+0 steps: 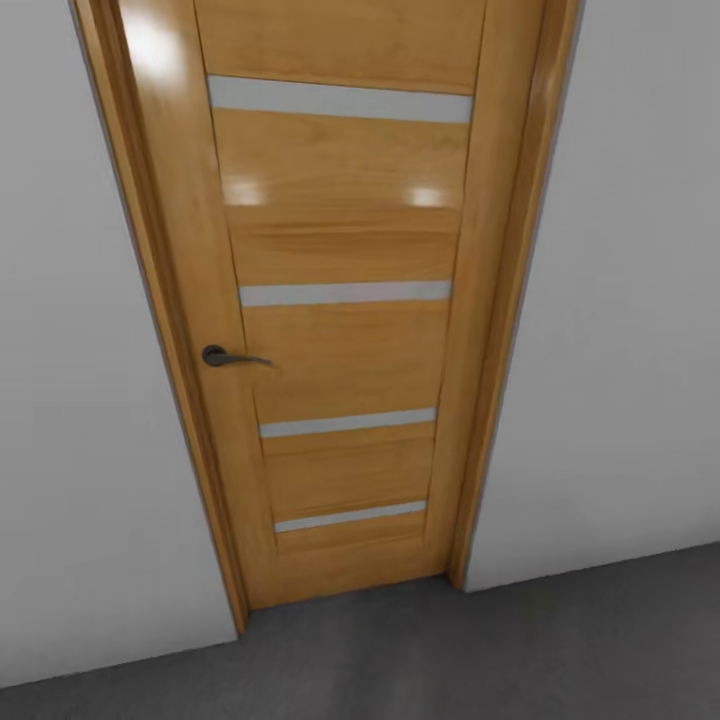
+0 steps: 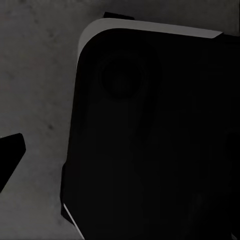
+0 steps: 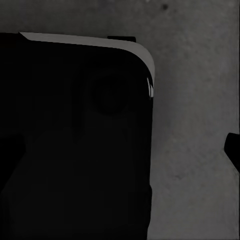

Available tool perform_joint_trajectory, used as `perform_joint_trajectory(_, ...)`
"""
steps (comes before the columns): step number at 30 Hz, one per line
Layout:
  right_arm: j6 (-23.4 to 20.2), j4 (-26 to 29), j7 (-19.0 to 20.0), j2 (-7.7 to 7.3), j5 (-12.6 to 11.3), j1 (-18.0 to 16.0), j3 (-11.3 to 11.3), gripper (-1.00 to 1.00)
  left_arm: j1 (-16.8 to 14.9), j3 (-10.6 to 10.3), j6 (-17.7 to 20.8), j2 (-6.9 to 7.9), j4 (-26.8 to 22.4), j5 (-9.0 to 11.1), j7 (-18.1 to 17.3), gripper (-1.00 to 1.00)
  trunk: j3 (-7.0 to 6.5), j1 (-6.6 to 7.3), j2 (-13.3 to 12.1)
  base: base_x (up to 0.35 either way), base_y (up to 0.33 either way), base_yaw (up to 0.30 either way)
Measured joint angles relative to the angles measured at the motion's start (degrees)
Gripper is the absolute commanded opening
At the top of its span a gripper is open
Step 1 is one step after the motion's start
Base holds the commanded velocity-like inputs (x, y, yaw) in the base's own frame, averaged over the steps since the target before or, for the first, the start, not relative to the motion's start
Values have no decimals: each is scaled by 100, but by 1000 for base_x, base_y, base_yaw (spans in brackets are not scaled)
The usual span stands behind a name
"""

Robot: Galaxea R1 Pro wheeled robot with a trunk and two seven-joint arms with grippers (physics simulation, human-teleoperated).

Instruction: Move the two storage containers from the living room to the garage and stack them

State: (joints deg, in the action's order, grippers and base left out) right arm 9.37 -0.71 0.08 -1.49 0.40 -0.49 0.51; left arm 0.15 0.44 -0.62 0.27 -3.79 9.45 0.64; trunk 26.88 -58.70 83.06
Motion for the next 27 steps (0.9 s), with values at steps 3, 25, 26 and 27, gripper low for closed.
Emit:
perform_joint_trajectory(3,0,0,0,0,0,0,-1,100,0,0,-1,0,0,0,0,100,0,0,0,266,-232,269)
perform_joint_trajectory(25,0,0,0,0,0,0,-2,100,0,8,-2,0,0,6,1,100,0,-1,0,250,-217,237)
perform_joint_trajectory(26,-1,0,0,0,0,0,-2,100,0,8,-4,0,-3,5,1,100,0,-2,0,54,-46,29)
perform_joint_trajectory(27,-1,0,0,0,0,0,-2,100,0,8,-7,0,-6,4,0,100,0,-2,0,43,-37,23)
